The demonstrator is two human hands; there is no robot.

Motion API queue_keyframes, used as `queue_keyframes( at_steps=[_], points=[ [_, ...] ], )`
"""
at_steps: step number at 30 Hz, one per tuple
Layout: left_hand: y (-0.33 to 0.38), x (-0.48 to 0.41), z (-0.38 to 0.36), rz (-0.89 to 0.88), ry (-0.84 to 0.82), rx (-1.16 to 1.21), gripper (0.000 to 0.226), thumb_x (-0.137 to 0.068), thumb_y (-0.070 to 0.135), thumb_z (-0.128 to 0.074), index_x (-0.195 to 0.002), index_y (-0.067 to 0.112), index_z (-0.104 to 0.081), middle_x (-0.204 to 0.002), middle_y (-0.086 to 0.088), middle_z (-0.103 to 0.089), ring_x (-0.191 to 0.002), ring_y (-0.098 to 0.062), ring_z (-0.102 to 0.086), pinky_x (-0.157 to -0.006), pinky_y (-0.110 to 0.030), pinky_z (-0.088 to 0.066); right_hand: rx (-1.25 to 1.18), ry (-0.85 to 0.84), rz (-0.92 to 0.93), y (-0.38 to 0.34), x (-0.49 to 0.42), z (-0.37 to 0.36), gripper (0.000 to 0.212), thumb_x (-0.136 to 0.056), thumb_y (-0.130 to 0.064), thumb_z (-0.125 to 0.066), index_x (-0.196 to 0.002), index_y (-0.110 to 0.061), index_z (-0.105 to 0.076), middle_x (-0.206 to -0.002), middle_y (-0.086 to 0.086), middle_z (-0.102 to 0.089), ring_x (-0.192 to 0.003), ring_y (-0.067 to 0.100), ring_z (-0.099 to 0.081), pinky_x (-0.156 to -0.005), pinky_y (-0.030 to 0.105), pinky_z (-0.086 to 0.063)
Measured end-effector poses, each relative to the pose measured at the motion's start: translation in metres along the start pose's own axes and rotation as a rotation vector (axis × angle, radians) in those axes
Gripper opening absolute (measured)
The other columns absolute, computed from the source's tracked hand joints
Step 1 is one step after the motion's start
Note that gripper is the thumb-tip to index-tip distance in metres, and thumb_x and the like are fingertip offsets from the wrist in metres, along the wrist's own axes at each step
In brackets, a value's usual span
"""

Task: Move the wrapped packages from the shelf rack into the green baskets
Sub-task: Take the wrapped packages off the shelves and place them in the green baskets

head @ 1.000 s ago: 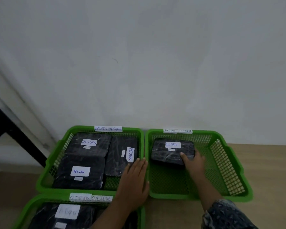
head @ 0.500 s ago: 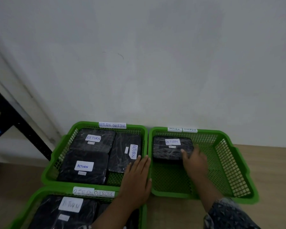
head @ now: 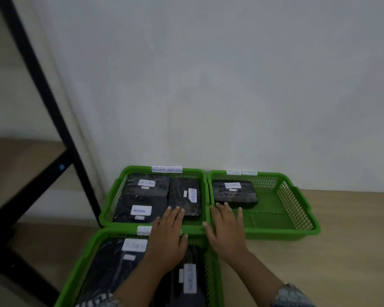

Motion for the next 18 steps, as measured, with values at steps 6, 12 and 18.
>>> queue_keyframes(
  at_steps=[6,12,18],
  points=[
    [-0.053,0.097,0.051,-0.058,0.059,0.027,0.058,-0.077,0.034,-0.042,-0.129,0.010,-0.050,-0.131,-0.010,-0.055,-0.122,-0.029,-0.050,-0.095,-0.044,-0.044,-0.027,0.007,0.087,-0.113,0.068,0.001,0.054,-0.085,-0.054,-0.035,-0.115,-0.020,-0.064,-0.125,0.005,-0.063,-0.124,0.029,-0.053,-0.111,0.058,-0.017],
    [-0.114,0.207,0.112,-0.023,0.092,-0.037,0.057,-0.073,0.032,-0.043,-0.124,0.010,-0.056,-0.127,-0.007,-0.059,-0.119,-0.025,-0.051,-0.090,-0.047,-0.046,-0.113,-0.024,0.206,-0.234,0.135,-0.010,0.064,-0.086,-0.057,-0.026,-0.126,-0.019,-0.058,-0.137,0.006,-0.053,-0.134,0.028,-0.040,-0.111,0.058,-0.012],
    [-0.189,0.297,0.154,0.198,0.036,-0.143,0.059,-0.075,0.034,-0.040,-0.124,0.007,-0.057,-0.126,-0.009,-0.059,-0.121,-0.027,-0.051,-0.090,-0.047,-0.048,-0.184,-0.094,0.342,-0.340,0.183,-0.024,0.069,-0.084,-0.054,-0.024,-0.135,-0.015,-0.048,-0.140,0.010,-0.050,-0.136,0.031,-0.037,-0.114,0.055,-0.008]
  ],
)
Point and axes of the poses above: each hand's wrist, its own x-axis away from the middle knuckle, its own z-axis out of the back of the hand, y = z × x, the point moved 5 cm from there along -x, towards the middle knuckle
